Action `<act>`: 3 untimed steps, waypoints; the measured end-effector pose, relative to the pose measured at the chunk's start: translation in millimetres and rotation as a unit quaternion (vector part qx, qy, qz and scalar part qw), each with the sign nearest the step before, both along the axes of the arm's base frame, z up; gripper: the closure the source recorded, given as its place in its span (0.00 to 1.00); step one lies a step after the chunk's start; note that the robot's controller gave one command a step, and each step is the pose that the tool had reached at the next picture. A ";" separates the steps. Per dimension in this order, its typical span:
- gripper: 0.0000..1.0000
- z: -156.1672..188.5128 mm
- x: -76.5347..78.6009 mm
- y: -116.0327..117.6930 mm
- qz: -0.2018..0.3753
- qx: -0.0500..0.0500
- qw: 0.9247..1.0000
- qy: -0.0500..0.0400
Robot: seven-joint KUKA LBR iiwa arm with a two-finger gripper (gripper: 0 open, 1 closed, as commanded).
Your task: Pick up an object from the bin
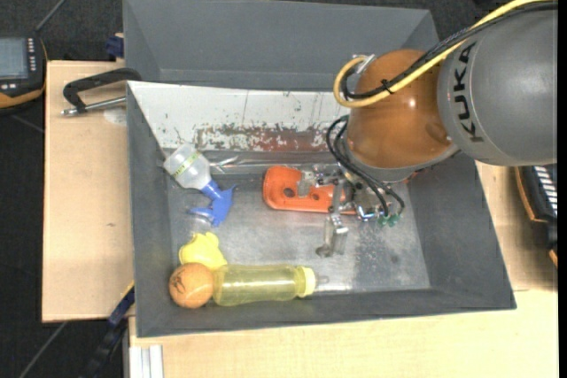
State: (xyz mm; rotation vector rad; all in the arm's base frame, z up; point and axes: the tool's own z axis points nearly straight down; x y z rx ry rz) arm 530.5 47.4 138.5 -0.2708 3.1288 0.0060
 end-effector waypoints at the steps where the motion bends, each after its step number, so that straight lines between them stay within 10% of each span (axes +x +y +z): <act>1: 0.00 0.6 16.6 -23.2 -0.056 0.001 0.998 -0.005; 2: 0.00 -53.2 5.0 -37.3 -0.049 0.001 0.999 -0.002; 3: 0.00 -68.9 27.3 -67.1 -0.116 0.002 0.993 -0.005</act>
Offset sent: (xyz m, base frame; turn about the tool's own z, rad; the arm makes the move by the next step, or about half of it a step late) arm 0.0012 -0.0414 -0.0645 0.0980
